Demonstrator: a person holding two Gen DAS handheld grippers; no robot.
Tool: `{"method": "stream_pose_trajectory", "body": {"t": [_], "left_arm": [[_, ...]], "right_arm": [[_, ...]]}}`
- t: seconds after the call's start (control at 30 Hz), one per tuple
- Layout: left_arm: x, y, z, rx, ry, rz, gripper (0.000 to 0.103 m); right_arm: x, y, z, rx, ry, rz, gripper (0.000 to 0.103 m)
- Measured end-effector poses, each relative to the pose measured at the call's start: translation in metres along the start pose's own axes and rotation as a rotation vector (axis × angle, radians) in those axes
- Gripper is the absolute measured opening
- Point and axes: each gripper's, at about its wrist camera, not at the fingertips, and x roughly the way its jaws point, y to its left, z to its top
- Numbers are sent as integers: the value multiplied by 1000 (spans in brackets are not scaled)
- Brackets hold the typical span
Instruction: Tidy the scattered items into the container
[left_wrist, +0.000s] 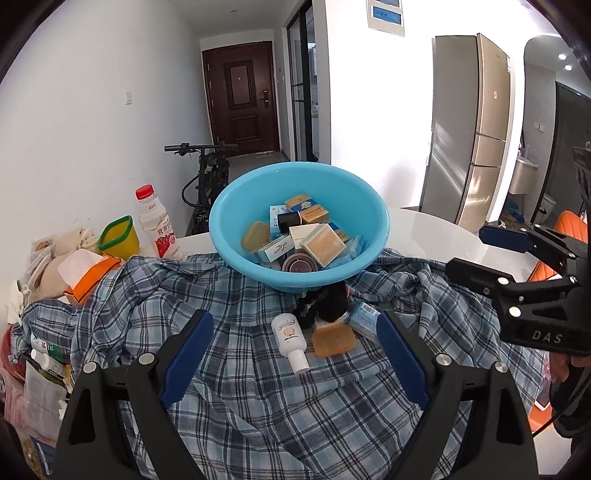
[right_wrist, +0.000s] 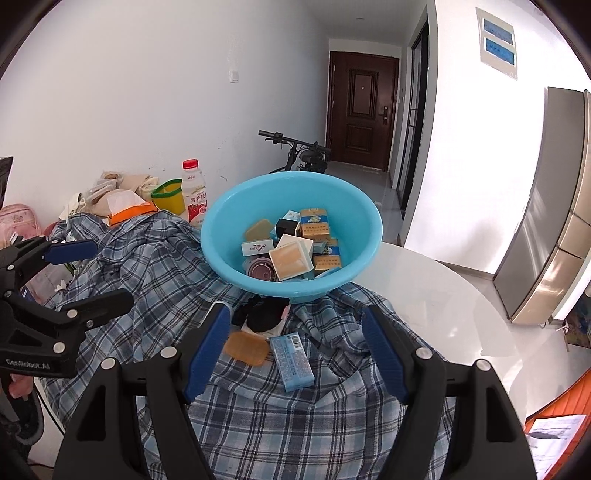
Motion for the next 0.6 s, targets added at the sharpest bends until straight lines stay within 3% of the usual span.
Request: {"method": "stream_pose_trajectory", "body": {"t": [0.17,0.43,0.6], "left_arm": [[-5,3,-9,-54,-31,-1,92],[-21,2,-28,-97,-129,-2,92],[-33,-3,-41,-108,-211,-14,103]], "right_arm": [[-17,0,-11,43,-61,18,75],[-46,5,-28,53,-183,-42,75],[-61,11,-40,47,-265,-77,75]]}}
